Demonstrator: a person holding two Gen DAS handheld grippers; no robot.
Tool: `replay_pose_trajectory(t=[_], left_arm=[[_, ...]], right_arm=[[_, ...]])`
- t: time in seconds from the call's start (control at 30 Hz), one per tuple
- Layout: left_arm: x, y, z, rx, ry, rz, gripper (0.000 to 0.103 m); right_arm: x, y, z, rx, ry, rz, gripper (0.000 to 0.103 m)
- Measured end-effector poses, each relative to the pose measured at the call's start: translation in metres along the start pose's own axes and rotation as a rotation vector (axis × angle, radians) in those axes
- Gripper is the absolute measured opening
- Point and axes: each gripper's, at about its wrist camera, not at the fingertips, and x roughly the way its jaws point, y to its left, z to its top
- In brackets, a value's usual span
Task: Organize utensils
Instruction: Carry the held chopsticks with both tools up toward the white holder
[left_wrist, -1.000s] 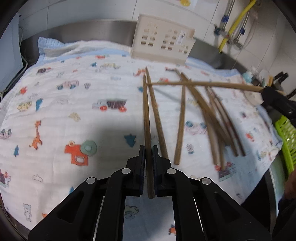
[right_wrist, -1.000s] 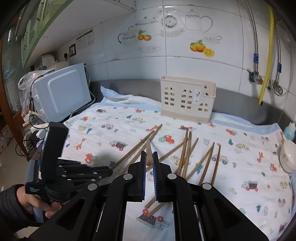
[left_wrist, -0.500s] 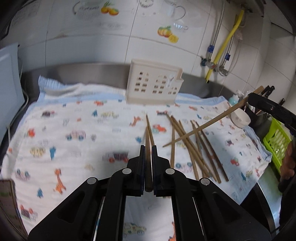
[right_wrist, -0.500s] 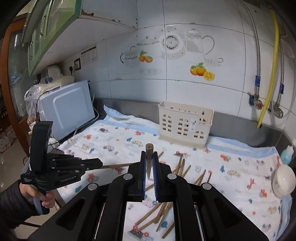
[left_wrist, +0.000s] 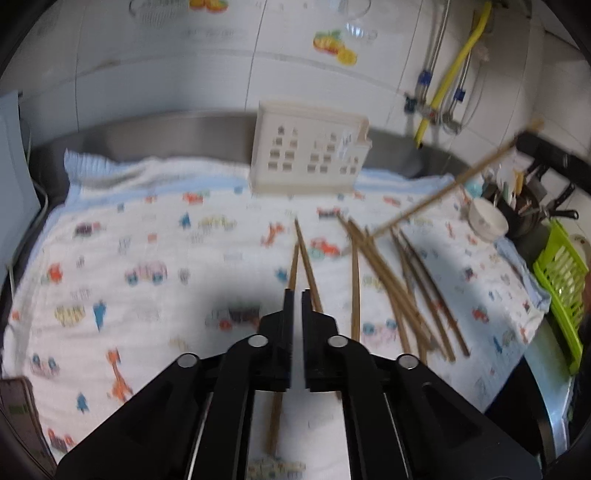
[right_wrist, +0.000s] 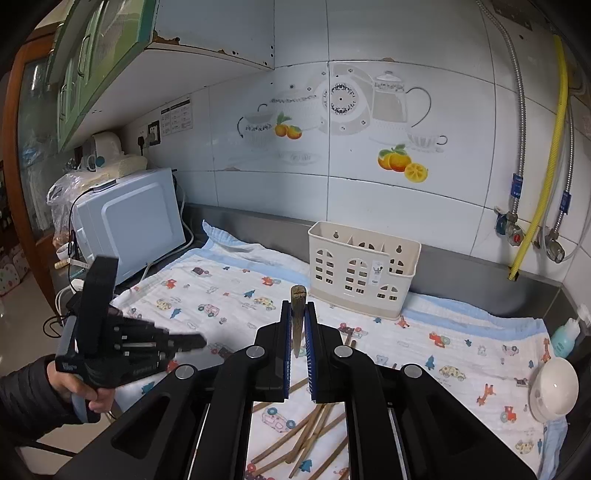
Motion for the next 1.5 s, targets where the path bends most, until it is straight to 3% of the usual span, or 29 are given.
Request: replay_pose_trajectory(t=[0.07, 0.13, 0.2, 0.3, 0.33, 0.47, 0.53, 0.63, 0.9, 0.93, 1.1, 1.27, 1.5], left_arm=[[0.002, -0.001, -0.014, 0.014, 0.033, 0.017, 0.031], [0.002, -0.003, -0.029, 0.022, 0.056, 0.031, 0.047], [0.003, -0.005, -0.042, 0.041, 0.081, 0.038, 0.047], [0.009, -0.005, -0.060, 0.059, 0.124, 0.066, 0.042], [0.012, -0.002, -0.066, 0.052, 0.139, 0.073, 0.034], [0.017, 0.003, -0.078, 0.041, 0.166, 0.087, 0.021], [0.017, -0.002, -0.082, 0.078, 0.155, 0.117, 0.019], [0.018, -0.001, -0.078, 0.071, 0.152, 0.138, 0.007], [-0.023, -0.005, -0.031, 0.062, -0.015, 0.105, 0.006], [-0.028, -0.005, -0.021, 0.061, -0.041, 0.084, 0.000], [-0.035, -0.012, 0.017, 0.078, -0.122, 0.054, 0.000], [-0.024, -0.012, 0.029, 0.085, -0.078, 0.042, 0.001], [0.007, -0.007, -0.008, 0.107, 0.073, 0.050, 0.005]], right_arm=[[0.000, 0.000, 0.000, 0.000, -0.002, 0.002, 0.007], [0.000, 0.000, 0.000, 0.001, -0.005, 0.003, 0.007], [-0.001, 0.000, 0.000, 0.000, -0.007, 0.005, 0.007], [-0.002, 0.001, 0.000, -0.004, -0.007, 0.004, 0.007], [-0.002, 0.002, 0.000, -0.005, -0.008, 0.005, 0.007], [-0.004, 0.004, 0.000, -0.009, -0.010, 0.000, 0.007], [-0.004, 0.004, 0.000, -0.009, -0.009, -0.002, 0.007], [-0.004, 0.004, 0.001, -0.010, -0.011, -0.001, 0.007], [-0.011, 0.002, 0.013, -0.023, -0.032, -0.014, 0.007], [-0.011, 0.002, 0.015, -0.024, -0.035, -0.015, 0.007], [-0.009, -0.003, 0.026, -0.029, -0.036, -0.022, 0.007], [-0.011, -0.005, 0.029, -0.035, -0.042, -0.024, 0.007], [-0.013, -0.006, 0.029, -0.036, -0.049, -0.021, 0.007]])
